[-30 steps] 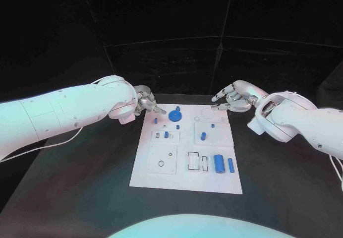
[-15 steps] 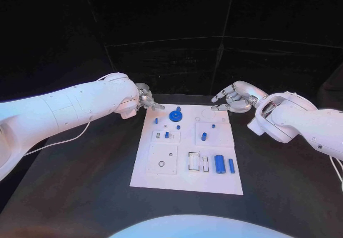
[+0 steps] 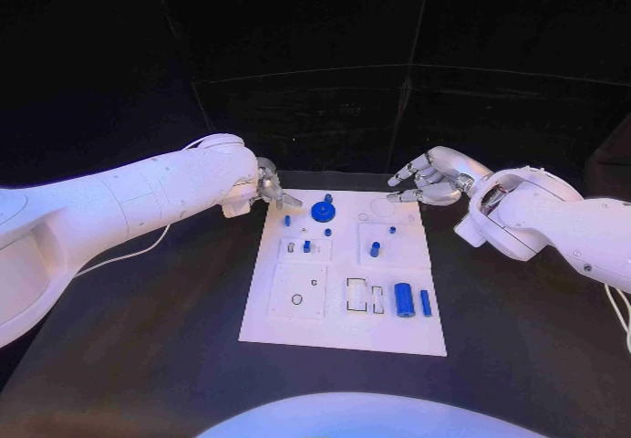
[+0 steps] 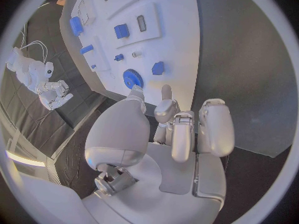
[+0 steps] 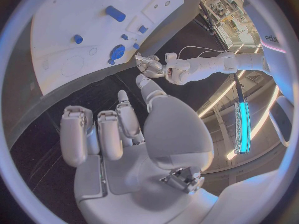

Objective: Assemble the parts on the task board

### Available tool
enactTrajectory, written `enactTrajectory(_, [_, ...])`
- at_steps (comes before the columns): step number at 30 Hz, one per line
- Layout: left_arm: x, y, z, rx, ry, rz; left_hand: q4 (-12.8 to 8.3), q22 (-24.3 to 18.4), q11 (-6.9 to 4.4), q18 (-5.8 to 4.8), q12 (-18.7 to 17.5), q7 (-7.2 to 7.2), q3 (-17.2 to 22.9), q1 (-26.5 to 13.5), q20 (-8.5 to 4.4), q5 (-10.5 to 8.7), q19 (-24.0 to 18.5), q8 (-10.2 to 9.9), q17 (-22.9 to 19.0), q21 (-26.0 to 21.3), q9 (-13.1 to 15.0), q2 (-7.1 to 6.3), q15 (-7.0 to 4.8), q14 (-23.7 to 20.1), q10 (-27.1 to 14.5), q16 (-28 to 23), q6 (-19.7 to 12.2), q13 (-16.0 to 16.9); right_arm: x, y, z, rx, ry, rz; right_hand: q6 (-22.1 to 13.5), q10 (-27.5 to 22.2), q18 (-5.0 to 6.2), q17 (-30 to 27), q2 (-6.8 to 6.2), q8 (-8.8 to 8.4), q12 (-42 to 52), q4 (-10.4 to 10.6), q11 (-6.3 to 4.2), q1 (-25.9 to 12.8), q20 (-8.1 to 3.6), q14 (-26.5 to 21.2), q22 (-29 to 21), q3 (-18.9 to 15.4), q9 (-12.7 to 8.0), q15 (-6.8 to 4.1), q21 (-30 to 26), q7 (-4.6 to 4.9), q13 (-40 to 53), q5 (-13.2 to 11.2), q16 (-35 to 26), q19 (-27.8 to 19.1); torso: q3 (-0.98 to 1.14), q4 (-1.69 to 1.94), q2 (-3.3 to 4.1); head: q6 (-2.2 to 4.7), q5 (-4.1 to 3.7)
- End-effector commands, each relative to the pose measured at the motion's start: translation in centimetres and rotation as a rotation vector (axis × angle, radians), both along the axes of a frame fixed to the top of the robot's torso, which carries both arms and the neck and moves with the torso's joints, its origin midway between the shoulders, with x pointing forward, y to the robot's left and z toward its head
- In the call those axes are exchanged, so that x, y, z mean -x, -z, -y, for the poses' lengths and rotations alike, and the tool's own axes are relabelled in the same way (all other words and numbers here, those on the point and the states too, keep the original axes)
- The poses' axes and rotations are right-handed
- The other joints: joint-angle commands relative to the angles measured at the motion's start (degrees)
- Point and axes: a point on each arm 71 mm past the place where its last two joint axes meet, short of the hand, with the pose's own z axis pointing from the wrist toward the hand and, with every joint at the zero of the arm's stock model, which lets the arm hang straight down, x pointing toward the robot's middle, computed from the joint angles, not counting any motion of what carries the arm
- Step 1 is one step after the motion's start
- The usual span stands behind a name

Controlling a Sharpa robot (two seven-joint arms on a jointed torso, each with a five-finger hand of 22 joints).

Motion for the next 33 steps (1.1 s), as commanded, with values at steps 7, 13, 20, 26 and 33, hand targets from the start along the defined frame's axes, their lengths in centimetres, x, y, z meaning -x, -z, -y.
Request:
enactTrajectory(7, [0.3, 0.8, 0.4, -0.054, 0.052, -0.076, -0.92, 0.3, 0.09, -0.48, 0.46, 0.13, -0.44, 1.54, -0.31, 0.06, 0.81, 0.21, 15.09, 0.4, 0.03, 0.92, -0.38, 6.05, 0.3, 0.17, 0.19, 0.13, 0.0, -0.1, -0.2, -0.001, -0.011, 0.003, 0.1, -0.51, -0.32, 4.52, 0.45, 0.32, -0.31, 0.01, 0.06, -0.05, -0.39, 3.94, 1.36, -0.36, -0.06, -0.36, -0.36, 0.06, -0.07, 0.25, -0.41, 0.19, -0.06, 0.12, -0.04, -0.21, 0.02])
enactTrajectory(13, [0.4, 1.0, 0.5, -0.057, 0.056, -0.085, -1.31, 0.4, 0.11, -0.49, 0.5, 0.15, -0.27, 2.42, -0.3, 0.07, 0.77, 0.23, 15.09, 0.47, 0.03, 1.52, -0.36, 6.05, 0.28, 0.17, 0.17, 0.16, 0.0, -0.1, -0.2, 0.0, -0.012, 0.002, 0.1, -0.51, -0.32, 4.52, 0.45, 0.32, -0.31, 0.01, 0.06, -0.05, -0.39, 3.94, 1.36, -0.36, -0.06, -0.36, -0.36, 0.06, -0.07, 0.25, -0.41, 0.19, -0.01, 0.1, -0.08, -0.37, -0.05])
enactTrajectory(20, [0.5, 1.2, 0.6, -0.053, 0.059, -0.084, -1.51, 0.5, 0.12, -0.5, 0.56, 0.16, -0.19, 2.84, -0.29, 0.08, 0.76, 0.26, 15.09, 0.53, 0.03, 1.87, -0.35, 6.05, 0.29, 0.17, 0.16, 0.22, 0.0, -0.1, -0.3, 0.0, -0.013, 0.002, 0.08, -0.51, -0.33, 4.54, 0.5, 0.34, -0.31, 0.0, 0.05, 0.03, -0.39, 3.94, 1.4, -0.35, -0.07, -0.36, -0.35, 0.06, -0.07, 0.3, -0.4, 0.21, -0.01, 0.12, -0.09, -0.44, 0.03])
enactTrajectory(26, [0.6, 1.2, 0.8, -0.042, 0.062, -0.085, -1.75, 0.58, 0.12, -0.51, 0.58, 0.17, -0.06, 3.31, -0.28, 0.09, 0.74, 0.31, 15.09, 0.57, 0.04, 2.28, -0.34, 6.05, 0.28, 0.17, 0.19, 0.23, -0.1, -0.1, -0.3, 0.0, -0.013, 0.002, 0.08, -0.51, -0.33, 4.54, 0.5, 0.34, -0.31, 0.0, 0.05, 0.03, -0.39, 3.94, 1.4, -0.35, -0.07, -0.36, -0.35, 0.06, -0.07, 0.3, -0.4, 0.21, 0.02, 0.04, -0.09, -0.5, 0.06])
enactTrajectory(33, [0.6, 1.3, 1.1, -0.032, 0.067, -0.079, -2.1, 0.57, 0.12, -0.49, 0.63, 0.17, 0.12, 3.9, -0.27, 0.09, 0.69, 0.36, 15.09, 0.56, 0.04, 2.7, -0.33, 6.05, 0.3, 0.17, 0.21, 0.29, -0.1, -0.1, -0.4, 0.0, -0.014, 0.002, 0.08, -0.51, -0.33, 4.54, 0.5, 0.34, -0.31, 0.0, 0.05, 0.03, -0.39, 3.94, 1.4, -0.35, -0.07, -0.36, -0.35, 0.06, -0.07, 0.3, -0.4, 0.21, 0.01, 0.09, -0.1, -0.5, -0.01])
